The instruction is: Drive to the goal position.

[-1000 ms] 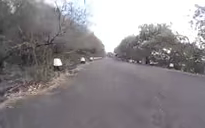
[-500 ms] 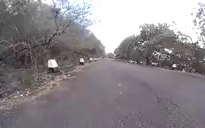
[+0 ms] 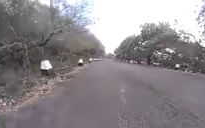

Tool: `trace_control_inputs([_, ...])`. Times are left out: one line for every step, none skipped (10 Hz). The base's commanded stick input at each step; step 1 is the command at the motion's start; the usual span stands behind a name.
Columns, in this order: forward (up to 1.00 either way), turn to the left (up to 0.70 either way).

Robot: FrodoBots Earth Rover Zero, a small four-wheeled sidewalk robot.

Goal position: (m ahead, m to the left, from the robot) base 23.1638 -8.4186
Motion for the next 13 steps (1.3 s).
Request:
trace_control_inputs([0.7,0.01])
trace_control_inputs([0.7,0.0])
trace_control_inputs([0.7,0.0])
trace_control_inputs([0.7,0.0])
trace_control_inputs([0.7,0.0])
trace_control_inputs([0.7,0.0])
trace_control_inputs([0.7,0.0])
trace_control_inputs([0.7,0.0])
trace_control_inputs([0.7,0.0])
trace_control_inputs([0.7,0.0])
trace_control_inputs([0.7,0.0])
trace_control_inputs([0.7,0.0])
trace_control_inputs([0.7,0.0])
